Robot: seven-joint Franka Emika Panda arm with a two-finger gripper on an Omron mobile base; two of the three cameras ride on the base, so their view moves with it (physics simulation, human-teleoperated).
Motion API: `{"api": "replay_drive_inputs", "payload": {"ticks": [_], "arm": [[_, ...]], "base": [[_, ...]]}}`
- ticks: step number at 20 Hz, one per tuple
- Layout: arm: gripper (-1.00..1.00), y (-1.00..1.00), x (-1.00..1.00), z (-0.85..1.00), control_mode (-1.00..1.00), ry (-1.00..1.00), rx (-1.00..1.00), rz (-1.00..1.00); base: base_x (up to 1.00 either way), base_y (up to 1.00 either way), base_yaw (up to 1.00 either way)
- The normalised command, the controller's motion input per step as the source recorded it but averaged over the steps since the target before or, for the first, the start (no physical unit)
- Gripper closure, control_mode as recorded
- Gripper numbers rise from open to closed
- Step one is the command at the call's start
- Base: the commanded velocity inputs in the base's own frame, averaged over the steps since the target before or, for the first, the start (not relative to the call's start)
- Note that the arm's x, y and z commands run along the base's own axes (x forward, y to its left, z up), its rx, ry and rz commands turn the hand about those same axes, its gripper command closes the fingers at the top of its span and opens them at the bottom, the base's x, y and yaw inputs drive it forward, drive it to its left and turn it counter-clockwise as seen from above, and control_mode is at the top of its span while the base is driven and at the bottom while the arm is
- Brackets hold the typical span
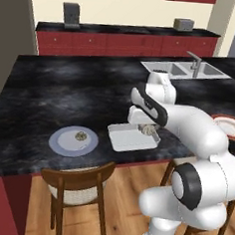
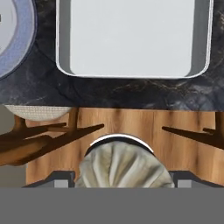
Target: Place two dumplings into each of the tupperware containers and then place the containers in the fridge.
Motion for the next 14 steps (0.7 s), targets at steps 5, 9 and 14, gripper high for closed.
{"api": "replay_drive_inputs", "payload": {"ticks": [5, 9, 14], "arm": [[1.0, 0.0, 0.0, 0.0, 1.0, 0.0, 0.0, 0.0], [1.0, 0.06, 0.18, 0.0, -1.0, 0.01, 0.0, 0.0], [1.0, 0.2, 0.97, -0.09, -1.0, 0.01, 0.0, 0.0]], "base": [[0.25, 0.18, 0.0], [0.36, 0.06, 0.0], [0.0, 0.0, 0.0]]}}
